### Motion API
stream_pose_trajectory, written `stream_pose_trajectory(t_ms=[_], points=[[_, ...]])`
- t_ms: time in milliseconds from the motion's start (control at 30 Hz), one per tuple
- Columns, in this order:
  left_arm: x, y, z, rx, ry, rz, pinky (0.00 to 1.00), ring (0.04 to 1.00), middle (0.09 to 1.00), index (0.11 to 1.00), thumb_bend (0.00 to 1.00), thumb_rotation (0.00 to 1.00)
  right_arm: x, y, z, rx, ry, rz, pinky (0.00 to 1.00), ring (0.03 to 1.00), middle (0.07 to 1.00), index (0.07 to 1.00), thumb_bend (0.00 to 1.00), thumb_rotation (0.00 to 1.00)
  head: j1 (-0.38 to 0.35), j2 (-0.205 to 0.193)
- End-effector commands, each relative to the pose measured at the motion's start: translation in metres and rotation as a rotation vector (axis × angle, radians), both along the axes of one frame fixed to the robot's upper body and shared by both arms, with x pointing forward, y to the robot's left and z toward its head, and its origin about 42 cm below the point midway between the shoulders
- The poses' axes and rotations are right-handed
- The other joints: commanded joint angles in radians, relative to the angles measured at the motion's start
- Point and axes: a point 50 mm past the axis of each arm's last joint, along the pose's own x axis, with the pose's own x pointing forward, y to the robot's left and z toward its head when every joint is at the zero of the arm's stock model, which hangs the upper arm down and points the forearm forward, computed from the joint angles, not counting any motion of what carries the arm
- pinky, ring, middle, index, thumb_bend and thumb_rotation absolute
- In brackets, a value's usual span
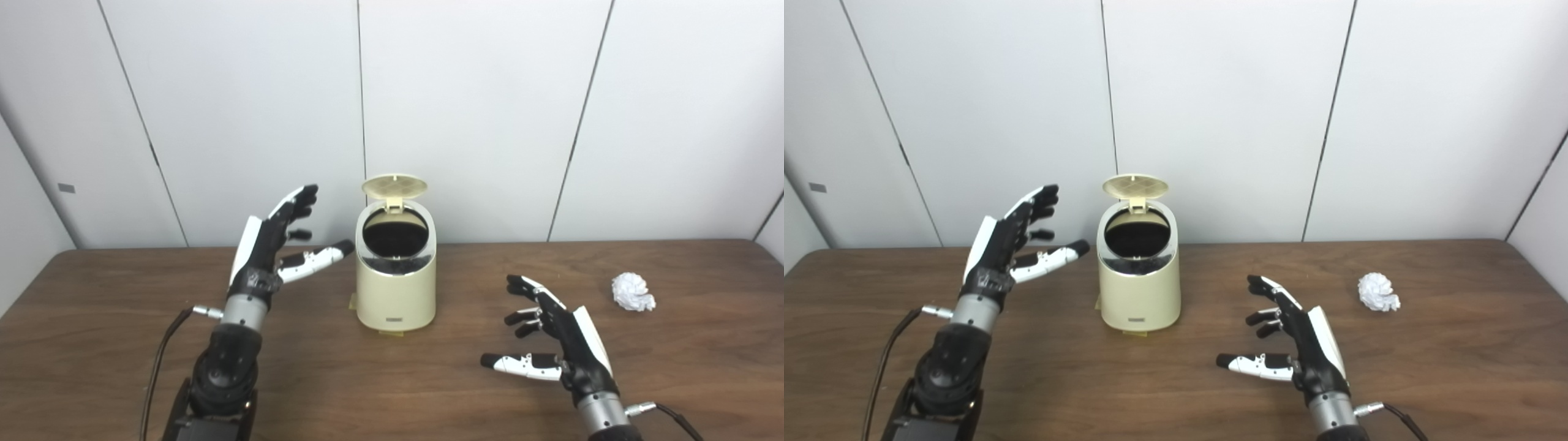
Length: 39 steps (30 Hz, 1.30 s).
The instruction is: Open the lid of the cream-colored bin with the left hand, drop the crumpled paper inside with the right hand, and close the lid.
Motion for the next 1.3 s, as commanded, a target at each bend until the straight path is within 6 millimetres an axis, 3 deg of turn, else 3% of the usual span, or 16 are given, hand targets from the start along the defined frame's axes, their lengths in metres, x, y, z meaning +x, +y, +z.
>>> stream_pose_trajectory(t_ms=[0, 300, 500, 600, 700, 933, 1100, 1267], points=[[0.001, 0.0, 0.021, -0.04, -0.084, -0.016, 0.65, 0.786, 0.821, 0.851, 0.83, 0.26, 0.008, -0.001, 0.02, -0.001, -0.099, 0.015, 0.51, 0.615, 0.816, 0.82, 0.78, 0.13, 0.0, 0.002], [-0.025, 0.009, -0.026, -0.154, -0.057, -0.018, 0.6, 0.673, 0.724, 0.8, 0.84, 0.25, 0.006, -0.004, 0.02, 0.005, -0.093, 0.014, 0.5, 0.608, 0.814, 0.815, 0.79, 0.1, 0.004, 0.008], [-0.039, 0.006, -0.051, -0.169, -0.021, -0.012, 0.56, 0.661, 0.72, 0.803, 0.84, 0.25, 0.006, -0.008, 0.02, -0.004, -0.096, 0.012, 0.51, 0.613, 0.809, 0.817, 0.79, 0.11, 0.004, 0.006], [-0.046, 0.003, -0.065, -0.166, 0.0, -0.03, 0.57, 0.665, 0.722, 0.802, 0.82, 0.23, 0.01, -0.017, 0.03, -0.042, -0.124, 0.025, 0.47, 0.596, 0.804, 0.816, 0.8, 0.13, -0.014, -0.003], [-0.048, 0.002, -0.071, -0.161, 0.007, -0.036, 0.58, 0.665, 0.717, 0.796, 0.82, 0.24, 0.014, -0.033, 0.049, -0.076, -0.147, 0.007, 0.43, 0.59, 0.8, 0.806, 0.77, 0.1, -0.03, -0.009], [-0.05, 0.004, -0.08, -0.174, 0.043, -0.028, 0.57, 0.663, 0.719, 0.791, 0.83, 0.21, 0.029, -0.081, 0.088, -0.258, -0.183, -0.081, 0.48, 0.614, 0.756, 0.776, 0.81, 0.07, -0.099, -0.032], [-0.048, 0.011, -0.086, -0.172, 0.048, -0.032, 0.56, 0.661, 0.724, 0.792, 0.82, 0.19, 0.04, -0.122, 0.104, -0.353, -0.201, -0.147, 0.6, 0.698, 0.759, 0.761, 0.86, 0.08, -0.177, -0.058], [-0.045, 0.016, -0.09, -0.164, 0.042, -0.035, 0.56, 0.653, 0.719, 0.787, 0.79, 0.15, 0.042, -0.142, 0.134, -0.492, -0.195, -0.255, 0.67, 0.753, 0.75, 0.741, 0.88, 0.06, -0.22, -0.079]])
